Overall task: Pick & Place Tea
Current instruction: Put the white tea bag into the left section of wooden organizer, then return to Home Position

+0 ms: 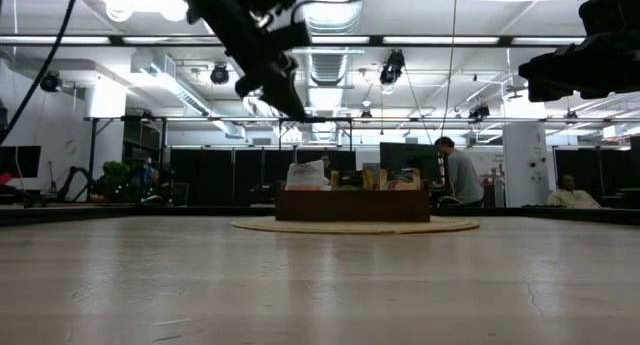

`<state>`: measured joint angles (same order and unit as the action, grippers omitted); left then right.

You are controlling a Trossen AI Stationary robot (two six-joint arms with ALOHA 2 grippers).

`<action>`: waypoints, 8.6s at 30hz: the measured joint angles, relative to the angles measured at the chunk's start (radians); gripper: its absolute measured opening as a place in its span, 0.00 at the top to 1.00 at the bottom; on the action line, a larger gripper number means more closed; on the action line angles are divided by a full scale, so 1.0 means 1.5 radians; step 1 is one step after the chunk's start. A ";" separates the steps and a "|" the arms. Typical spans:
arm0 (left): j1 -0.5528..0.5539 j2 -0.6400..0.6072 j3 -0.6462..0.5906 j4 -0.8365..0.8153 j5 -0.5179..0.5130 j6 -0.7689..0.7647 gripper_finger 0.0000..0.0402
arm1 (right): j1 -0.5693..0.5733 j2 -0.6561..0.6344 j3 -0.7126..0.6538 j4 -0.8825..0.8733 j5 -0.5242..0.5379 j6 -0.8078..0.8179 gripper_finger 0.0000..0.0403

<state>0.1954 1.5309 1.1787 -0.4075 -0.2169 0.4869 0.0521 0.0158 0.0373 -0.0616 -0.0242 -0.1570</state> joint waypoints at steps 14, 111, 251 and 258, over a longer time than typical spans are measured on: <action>0.082 0.140 0.038 0.000 0.022 0.046 1.00 | 0.000 0.000 0.000 0.000 0.000 0.000 0.98; 0.094 0.202 0.053 0.078 -0.033 -0.052 0.79 | 0.000 0.000 0.000 0.000 0.000 0.000 0.98; -0.065 -0.228 -0.204 0.128 0.045 -0.302 1.00 | 0.000 0.000 0.000 0.000 0.000 0.000 0.98; -0.095 -0.395 -0.369 0.215 0.045 -0.343 1.00 | 0.000 0.000 0.000 0.000 0.000 0.000 0.98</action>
<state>0.0527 0.9391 0.6257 -0.0846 -0.1497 -0.0277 0.0518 0.0154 0.0374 -0.0617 -0.0242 -0.1570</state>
